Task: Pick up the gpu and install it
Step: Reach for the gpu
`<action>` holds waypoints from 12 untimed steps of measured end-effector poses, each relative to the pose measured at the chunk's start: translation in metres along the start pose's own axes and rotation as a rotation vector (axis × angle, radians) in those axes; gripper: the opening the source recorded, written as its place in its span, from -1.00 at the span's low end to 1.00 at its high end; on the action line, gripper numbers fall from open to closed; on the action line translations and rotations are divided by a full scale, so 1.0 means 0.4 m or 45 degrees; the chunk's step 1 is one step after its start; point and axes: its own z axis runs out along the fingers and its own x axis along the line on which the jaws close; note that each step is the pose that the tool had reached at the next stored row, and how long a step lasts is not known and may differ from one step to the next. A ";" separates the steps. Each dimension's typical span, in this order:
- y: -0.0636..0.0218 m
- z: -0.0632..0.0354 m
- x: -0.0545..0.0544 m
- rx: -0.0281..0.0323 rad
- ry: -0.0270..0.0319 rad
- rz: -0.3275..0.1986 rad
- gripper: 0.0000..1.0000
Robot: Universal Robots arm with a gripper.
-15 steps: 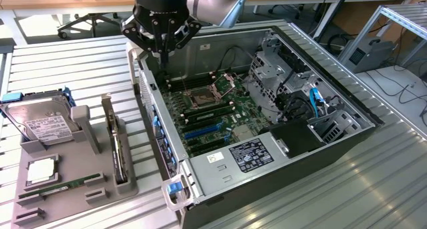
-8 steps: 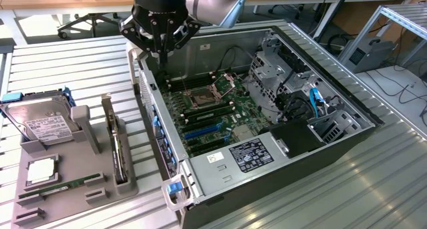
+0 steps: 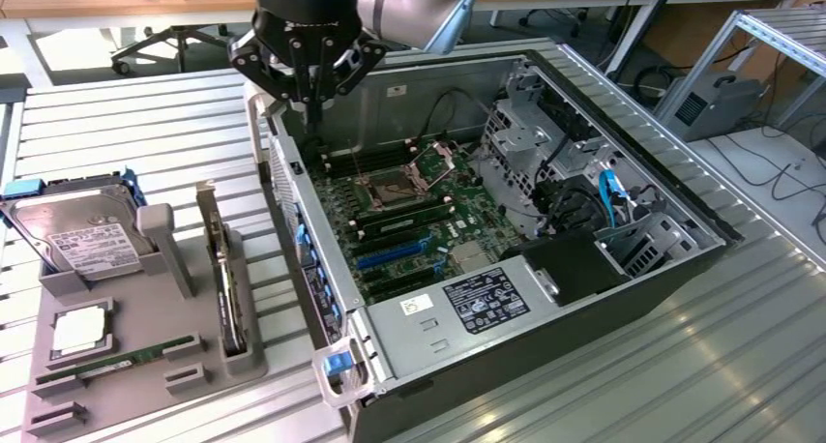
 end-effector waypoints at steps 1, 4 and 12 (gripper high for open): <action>0.000 0.000 0.001 0.0001 0.0000 0.000 -0.79; 0.000 0.000 0.002 0.0001 0.0000 0.000 -0.79; -0.001 0.000 0.008 0.0000 0.0000 0.000 -0.79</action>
